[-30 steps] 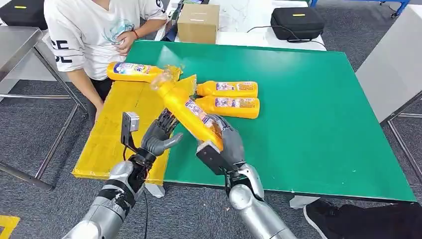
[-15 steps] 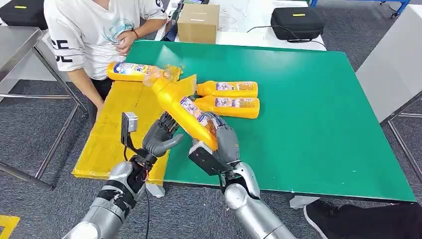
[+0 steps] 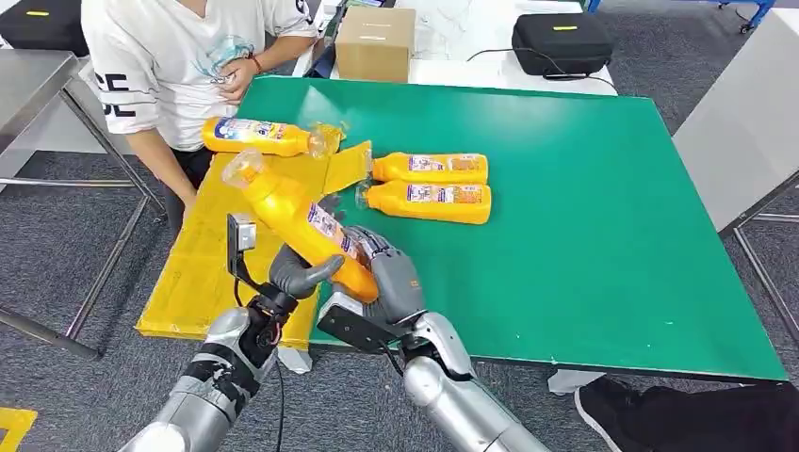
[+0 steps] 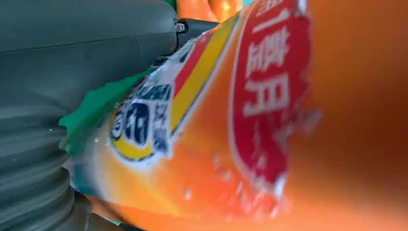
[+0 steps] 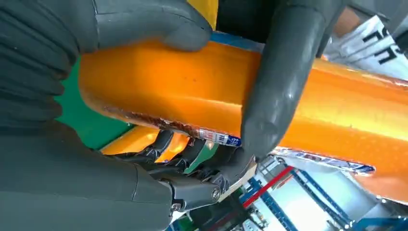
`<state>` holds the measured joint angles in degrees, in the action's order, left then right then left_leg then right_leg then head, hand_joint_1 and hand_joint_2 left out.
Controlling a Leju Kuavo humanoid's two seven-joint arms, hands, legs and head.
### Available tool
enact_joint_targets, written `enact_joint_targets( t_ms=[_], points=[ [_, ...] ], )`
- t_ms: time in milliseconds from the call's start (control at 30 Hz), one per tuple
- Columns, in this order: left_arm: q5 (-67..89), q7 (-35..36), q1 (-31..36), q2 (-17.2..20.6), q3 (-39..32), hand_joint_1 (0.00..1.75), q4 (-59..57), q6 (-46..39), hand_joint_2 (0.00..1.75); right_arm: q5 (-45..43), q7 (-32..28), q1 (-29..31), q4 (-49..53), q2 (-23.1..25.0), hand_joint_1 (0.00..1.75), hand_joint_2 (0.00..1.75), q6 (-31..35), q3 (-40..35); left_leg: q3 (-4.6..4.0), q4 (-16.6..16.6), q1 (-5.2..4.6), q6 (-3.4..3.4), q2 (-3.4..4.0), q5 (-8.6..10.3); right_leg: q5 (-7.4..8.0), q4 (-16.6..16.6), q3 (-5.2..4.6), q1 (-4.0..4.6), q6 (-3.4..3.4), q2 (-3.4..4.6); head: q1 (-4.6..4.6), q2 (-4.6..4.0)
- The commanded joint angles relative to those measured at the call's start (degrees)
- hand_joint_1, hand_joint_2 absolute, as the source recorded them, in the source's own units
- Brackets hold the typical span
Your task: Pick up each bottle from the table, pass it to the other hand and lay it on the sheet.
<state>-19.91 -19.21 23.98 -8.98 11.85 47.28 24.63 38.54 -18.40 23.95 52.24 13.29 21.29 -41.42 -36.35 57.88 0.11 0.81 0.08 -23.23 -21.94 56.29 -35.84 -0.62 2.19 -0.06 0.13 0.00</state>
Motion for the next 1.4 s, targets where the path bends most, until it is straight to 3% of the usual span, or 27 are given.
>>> enact_joint_targets(
  t_ms=[33,333,367,400,600,733,967,1233,1400],
  points=[
    [-0.2,0.1,3.9,0.5,3.6,0.00,-3.4,-0.1,1.75,-0.5,-1.2,1.7,-5.7,-0.7,1.75,1.75,-3.0,-6.5,0.24,0.0,0.05,-0.05,-0.14,-0.10,-0.14,0.0,0.28,0.05,-0.06,-0.13,-0.02,0.00],
    [-1.0,-0.5,2.3,0.7,2.3,0.02,-1.2,-1.5,1.75,-0.2,0.1,1.3,-5.5,-1.2,1.75,1.75,-2.3,-6.5,0.32,0.0,0.06,-0.06,-0.13,-0.13,-0.17,0.0,0.36,0.06,-0.08,-0.12,-0.02,0.00],
    [-1.8,-0.7,1.4,0.5,1.6,1.75,0.2,-1.4,1.75,-0.4,0.8,1.0,-5.4,-1.2,0.12,1.75,-1.5,-5.8,0.21,0.0,0.04,-0.04,-0.07,-0.08,-0.10,0.0,0.23,0.05,-0.05,-0.07,-0.02,0.00],
    [-1.8,-0.6,0.4,0.3,0.9,1.75,1.9,-2.8,1.75,-1.0,0.7,0.4,-4.7,-1.1,0.00,1.75,0.1,-4.5,0.35,0.0,0.06,-0.05,-0.10,-0.15,-0.17,0.0,0.39,0.06,-0.08,-0.09,-0.02,0.00],
    [0.0,-2.1,-1.1,0.6,-0.9,1.75,5.8,-8.2,1.75,-3.3,1.8,-0.8,-1.1,-1.7,0.00,1.75,3.8,0.5,0.17,0.0,0.03,-0.03,-0.07,-0.11,-0.12,0.0,0.21,0.03,-0.05,-0.06,-0.02,0.00],
    [6.0,-4.9,-2.3,1.2,-1.7,1.75,9.4,-16.1,1.75,-6.8,1.6,-3.7,4.9,-2.1,0.00,1.75,6.2,6.6,0.23,0.0,0.03,-0.05,-0.13,-0.13,-0.17,0.0,0.28,0.04,-0.07,-0.11,-0.02,0.00],
    [10.7,-6.0,-2.5,2.0,-2.2,1.75,10.8,-18.2,1.75,-10.4,0.0,-4.5,8.4,-2.2,0.00,1.75,4.3,11.1,0.05,0.0,0.01,-0.02,-0.07,-0.05,-0.06,0.0,0.09,0.02,-0.04,-0.05,0.00,0.00],
    [12.4,-6.0,-2.1,2.6,-2.3,1.75,10.4,-18.9,1.75,-10.6,-0.2,-4.4,8.6,-2.2,0.00,1.75,3.9,11.4,0.16,0.0,0.02,-0.04,-0.06,-0.10,-0.11,0.0,0.20,0.02,-0.06,-0.04,-0.02,0.00],
    [34.3,-7.7,2.9,7.0,-0.5,1.75,3.1,-34.5,1.75,-13.9,-1.9,-5.6,13.5,-2.4,0.00,1.75,4.6,14.8,0.09,0.0,0.04,-0.05,-0.09,-0.05,-0.07,0.0,0.13,0.04,-0.06,-0.07,0.00,0.00]
  ],
)
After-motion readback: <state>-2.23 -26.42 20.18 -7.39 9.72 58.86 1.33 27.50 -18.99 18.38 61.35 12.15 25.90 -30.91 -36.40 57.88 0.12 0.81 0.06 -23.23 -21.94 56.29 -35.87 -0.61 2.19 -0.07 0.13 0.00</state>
